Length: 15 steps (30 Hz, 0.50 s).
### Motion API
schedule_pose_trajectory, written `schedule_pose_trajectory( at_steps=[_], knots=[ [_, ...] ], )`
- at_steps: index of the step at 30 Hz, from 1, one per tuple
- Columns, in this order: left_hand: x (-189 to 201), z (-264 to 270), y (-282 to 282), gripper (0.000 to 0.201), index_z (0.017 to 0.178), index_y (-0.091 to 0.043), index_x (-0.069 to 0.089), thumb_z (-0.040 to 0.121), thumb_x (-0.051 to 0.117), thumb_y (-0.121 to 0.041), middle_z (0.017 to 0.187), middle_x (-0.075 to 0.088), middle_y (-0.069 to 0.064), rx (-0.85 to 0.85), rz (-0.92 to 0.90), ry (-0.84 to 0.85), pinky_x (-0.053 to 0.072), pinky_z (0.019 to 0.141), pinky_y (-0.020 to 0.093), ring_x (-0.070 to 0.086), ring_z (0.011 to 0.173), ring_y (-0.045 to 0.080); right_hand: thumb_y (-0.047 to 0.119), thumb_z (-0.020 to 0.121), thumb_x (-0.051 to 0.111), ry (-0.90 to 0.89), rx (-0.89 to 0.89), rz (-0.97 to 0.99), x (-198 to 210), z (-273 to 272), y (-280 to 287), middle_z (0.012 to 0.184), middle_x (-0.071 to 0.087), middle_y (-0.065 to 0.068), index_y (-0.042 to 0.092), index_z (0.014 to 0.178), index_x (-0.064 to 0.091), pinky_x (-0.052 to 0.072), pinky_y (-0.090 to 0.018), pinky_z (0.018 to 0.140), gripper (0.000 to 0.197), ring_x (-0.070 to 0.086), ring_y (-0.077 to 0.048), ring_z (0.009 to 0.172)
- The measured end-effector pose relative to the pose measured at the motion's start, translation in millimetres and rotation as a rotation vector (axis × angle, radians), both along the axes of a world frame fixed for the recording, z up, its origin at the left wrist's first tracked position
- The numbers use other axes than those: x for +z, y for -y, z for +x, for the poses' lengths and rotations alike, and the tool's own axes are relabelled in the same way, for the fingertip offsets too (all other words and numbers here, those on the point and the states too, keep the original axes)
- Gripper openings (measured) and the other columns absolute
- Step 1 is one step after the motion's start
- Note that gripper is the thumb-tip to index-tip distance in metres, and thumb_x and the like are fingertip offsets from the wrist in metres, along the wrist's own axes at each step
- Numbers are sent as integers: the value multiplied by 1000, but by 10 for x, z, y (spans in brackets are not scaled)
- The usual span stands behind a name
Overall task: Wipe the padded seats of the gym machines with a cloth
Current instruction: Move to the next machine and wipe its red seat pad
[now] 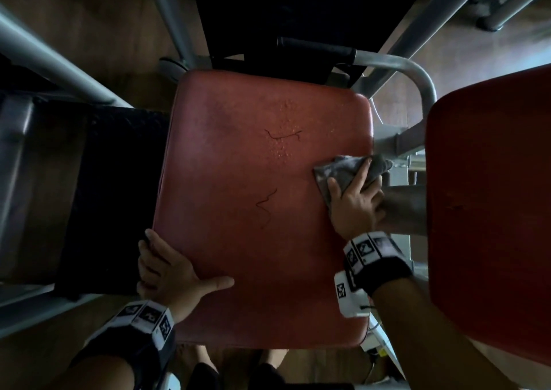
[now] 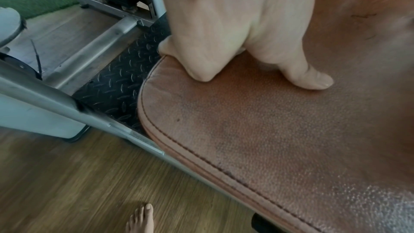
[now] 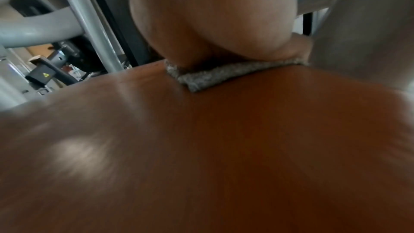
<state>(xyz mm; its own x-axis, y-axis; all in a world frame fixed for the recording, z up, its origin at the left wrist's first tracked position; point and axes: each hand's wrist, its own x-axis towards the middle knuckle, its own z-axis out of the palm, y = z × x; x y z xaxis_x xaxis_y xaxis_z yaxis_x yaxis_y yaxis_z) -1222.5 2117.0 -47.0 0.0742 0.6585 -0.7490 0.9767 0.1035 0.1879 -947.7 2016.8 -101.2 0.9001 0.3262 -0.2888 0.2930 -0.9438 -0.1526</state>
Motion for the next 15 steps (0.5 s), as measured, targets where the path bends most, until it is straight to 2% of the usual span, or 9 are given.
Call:
schedule_pose_trajectory(
  at_steps=[1, 2, 4, 5, 7, 9, 13, 15],
  knots=[
    [2, -4, 0, 174, 137, -22, -42, 23, 79, -74, 155, -22, 15, -2, 4, -3, 13, 114, 61, -8, 146, 37, 73, 90, 16, 37, -11, 6, 13, 71, -70, 136, 48, -26, 18, 151, 29, 50, -54, 75, 83, 56, -41, 109],
    [3, -8, 2, 174, 137, -21, -42, 24, 79, -74, 155, -22, 16, -6, 8, -5, 13, 114, 61, -8, 146, 38, 72, 90, 18, 48, -26, 23, 18, 154, -149, 140, 43, -26, 20, 153, 23, 48, -55, 80, 82, 53, -42, 114],
    [-1, -16, 0, 174, 137, -20, -42, 26, 81, -74, 155, -23, 16, -9, 13, 1, 13, 114, 61, -8, 146, 38, 68, 91, 27, 1, -7, 64, -11, 296, -212, 149, 27, -26, 21, 155, 4, 37, -61, 96, 83, 37, -45, 128],
    [0, -10, -2, 174, 137, -20, -43, 26, 81, -73, 155, -24, 15, -8, 9, 3, 12, 115, 61, -8, 146, 37, 66, 91, 31, -32, 1, 88, -1, 336, -204, 151, 22, -26, 21, 155, -1, 33, -64, 99, 85, 32, -46, 131],
    [6, -5, -1, 174, 135, -21, -44, 26, 81, -73, 155, -25, 15, -3, 1, 12, 11, 115, 60, -9, 146, 37, 69, 89, 34, -6, 38, 98, 17, 314, -99, 152, 21, -26, 20, 155, 0, 35, -63, 98, 89, 32, -46, 131],
    [19, -2, -8, 174, 134, -21, -46, 28, 81, -73, 154, -26, 15, -4, -2, 15, 11, 115, 60, -10, 146, 37, 74, 85, 30, 32, 66, 94, 19, 120, 70, 150, 25, -27, 20, 155, 9, 40, -60, 93, 91, 37, -46, 128],
    [28, -13, -12, 174, 130, -23, -50, 29, 82, -72, 154, -27, 15, 4, -8, 15, 11, 115, 59, -10, 145, 37, 74, 87, 27, 29, 68, 27, 48, -46, 124, 145, 33, -32, 17, 154, 17, 44, -61, 86, 88, 46, -49, 119],
    [29, -17, -13, 174, 130, -23, -50, 28, 82, -74, 154, -26, 15, 2, -5, 13, 11, 115, 60, -10, 146, 37, 72, 88, 35, 4, 16, 39, 107, 149, -110, 149, 26, -31, 21, 155, 7, 37, -63, 95, 89, 40, -49, 125]
  ],
)
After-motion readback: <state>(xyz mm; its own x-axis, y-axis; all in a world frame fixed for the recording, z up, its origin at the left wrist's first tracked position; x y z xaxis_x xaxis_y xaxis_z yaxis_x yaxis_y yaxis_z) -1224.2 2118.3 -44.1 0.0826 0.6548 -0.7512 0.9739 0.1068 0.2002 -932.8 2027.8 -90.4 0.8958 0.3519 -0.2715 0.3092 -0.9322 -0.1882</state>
